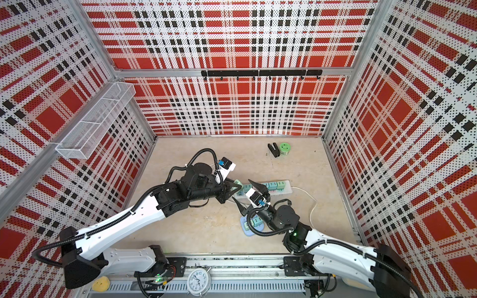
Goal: Insert the plug
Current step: 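Open right gripper and draw back while left gripper holds green adapter, then move left gripper with green adapter over the small white socket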
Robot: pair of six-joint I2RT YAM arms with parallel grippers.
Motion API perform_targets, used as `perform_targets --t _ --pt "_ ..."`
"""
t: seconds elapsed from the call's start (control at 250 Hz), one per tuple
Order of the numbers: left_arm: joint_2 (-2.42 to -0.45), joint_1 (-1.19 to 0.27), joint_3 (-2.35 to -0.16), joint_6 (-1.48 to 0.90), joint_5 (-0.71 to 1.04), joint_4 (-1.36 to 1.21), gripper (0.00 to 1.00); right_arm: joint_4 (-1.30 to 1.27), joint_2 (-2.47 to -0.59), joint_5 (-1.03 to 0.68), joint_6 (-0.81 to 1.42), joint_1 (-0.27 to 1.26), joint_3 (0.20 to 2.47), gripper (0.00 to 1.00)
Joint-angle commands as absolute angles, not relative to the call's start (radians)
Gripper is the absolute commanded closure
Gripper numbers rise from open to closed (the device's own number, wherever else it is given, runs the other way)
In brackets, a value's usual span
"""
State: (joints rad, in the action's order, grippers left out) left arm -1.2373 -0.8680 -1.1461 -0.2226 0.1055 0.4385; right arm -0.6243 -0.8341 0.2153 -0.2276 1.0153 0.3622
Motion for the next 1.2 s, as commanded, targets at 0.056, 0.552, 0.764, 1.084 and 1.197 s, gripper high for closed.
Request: perform_targets --t 0.056,0.552,0.764,1.084,1.197 --pt "-1.188 -0.776 -1.151 -0.072 0.035 0.46 1.0 -0.56 -0.72 0.298 -0.159 1.02 0.278 0.0" --pt "-1.115 -0.573 -0.888 0.356 0.106 0.336 1.0 -0.332 -0.564 0.564 0.06 0.749 0.213 0.0" --pt "-1.131 -0.522 -0.827 0.528 0.208 0.318 1.0 -0.219 -0.568 0.462 0.227 0.508 0.194 0.0" --pt "-1.298 -0.468 -0.855 0.703 0.352 0.299 1.0 -0.287 -0.642 0.452 0.281 0.419 0.17 0.0" --pt "-1.375 -0.466 -0.887 0.712 0.348 0.301 1.0 -0.293 -0.638 0.451 0.281 0.419 0.162 0.0"
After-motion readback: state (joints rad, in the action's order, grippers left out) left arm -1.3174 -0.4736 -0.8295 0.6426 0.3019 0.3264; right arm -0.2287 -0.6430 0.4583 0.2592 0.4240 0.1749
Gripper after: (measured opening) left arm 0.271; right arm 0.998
